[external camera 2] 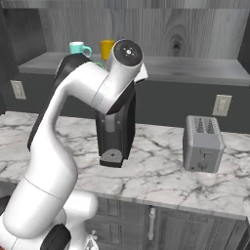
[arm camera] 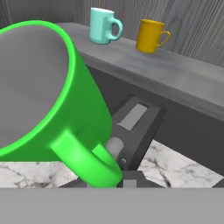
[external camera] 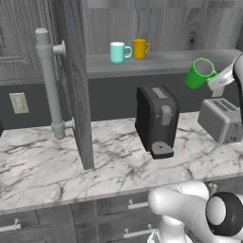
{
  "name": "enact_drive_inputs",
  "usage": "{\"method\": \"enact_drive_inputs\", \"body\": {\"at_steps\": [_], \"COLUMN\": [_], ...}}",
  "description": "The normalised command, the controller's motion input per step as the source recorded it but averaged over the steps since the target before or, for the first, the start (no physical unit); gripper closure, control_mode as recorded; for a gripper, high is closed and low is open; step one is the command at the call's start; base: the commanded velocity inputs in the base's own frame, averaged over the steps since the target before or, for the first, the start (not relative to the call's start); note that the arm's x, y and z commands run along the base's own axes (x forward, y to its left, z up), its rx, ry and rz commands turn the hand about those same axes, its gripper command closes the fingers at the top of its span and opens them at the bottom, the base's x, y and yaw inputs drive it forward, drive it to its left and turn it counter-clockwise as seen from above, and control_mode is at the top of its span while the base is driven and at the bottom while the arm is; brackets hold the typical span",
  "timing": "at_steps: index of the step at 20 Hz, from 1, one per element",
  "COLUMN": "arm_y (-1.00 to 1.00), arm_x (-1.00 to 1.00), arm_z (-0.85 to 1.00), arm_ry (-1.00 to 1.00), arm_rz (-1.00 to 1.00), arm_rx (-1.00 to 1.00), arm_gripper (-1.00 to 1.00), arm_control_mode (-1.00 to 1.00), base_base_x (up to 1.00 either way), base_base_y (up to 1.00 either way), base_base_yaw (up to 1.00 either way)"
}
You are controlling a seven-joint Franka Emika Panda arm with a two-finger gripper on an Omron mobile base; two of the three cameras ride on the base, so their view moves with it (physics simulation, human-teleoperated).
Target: Pick the mug on the counter and place it in the cabinet with the handle facing the right, like the mugs already inside.
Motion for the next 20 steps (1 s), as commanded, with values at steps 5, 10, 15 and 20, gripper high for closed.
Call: {"method": "enact_drive_inputs", "body": {"at_steps": [5, 10, 15, 20], "arm_y": [0.0, 0.0, 0.0, 0.0], "arm_x": [0.18, 0.38, 0.34, 0.29], "arm_z": [0.02, 0.0, 0.0, 0.0], "arm_ry": [0.0, 0.0, -0.01, 0.0], "arm_rz": [0.0, 0.0, 0.0, 0.0], "arm_rx": [0.07, 0.04, 0.02, 0.01], "arm_gripper": [1.0, 1.0, 1.0, 1.0], "arm_control_mode": [-1.0, -1.0, -1.0, -1.0], "base_base_x": [0.0, 0.0, 0.0, 0.0], "base_base_y": [0.0, 0.0, 0.0, 0.0], "base_base_yaw": [0.0, 0.0, 0.0, 0.0]}}
